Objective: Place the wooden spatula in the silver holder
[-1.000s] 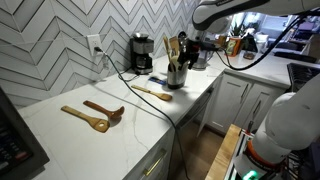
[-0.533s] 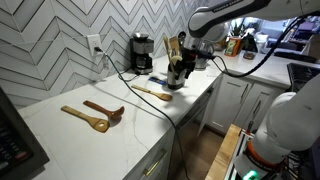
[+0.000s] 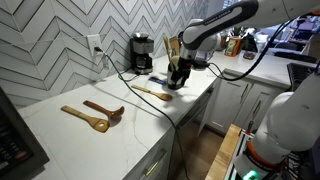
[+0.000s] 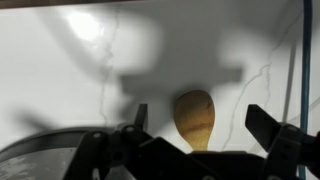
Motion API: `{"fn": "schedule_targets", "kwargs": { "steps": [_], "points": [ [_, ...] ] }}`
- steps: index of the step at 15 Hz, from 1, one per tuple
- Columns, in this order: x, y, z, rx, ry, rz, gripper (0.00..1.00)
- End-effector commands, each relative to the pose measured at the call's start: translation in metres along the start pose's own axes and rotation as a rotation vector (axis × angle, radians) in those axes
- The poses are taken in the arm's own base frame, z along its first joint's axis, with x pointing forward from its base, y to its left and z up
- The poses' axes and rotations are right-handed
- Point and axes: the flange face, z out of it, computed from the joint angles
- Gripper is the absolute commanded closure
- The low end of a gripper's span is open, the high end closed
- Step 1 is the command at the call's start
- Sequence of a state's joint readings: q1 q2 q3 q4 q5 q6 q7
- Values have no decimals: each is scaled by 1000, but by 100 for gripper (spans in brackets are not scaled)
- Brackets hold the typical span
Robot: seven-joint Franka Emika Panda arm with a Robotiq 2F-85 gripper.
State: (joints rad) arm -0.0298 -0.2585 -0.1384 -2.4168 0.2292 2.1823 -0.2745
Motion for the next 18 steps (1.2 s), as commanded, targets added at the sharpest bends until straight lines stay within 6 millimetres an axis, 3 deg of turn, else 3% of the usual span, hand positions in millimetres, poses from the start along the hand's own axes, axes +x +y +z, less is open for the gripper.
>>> {"fn": "schedule_targets", "kwargs": {
  "steps": [1, 6, 18],
  "points": [
    [8, -5, 25, -45, -3, -56, 0],
    [12, -22, 48, -109, -37, -123, 0],
    [20, -43, 81, -158, 4, -220, 2]
  ]
}}
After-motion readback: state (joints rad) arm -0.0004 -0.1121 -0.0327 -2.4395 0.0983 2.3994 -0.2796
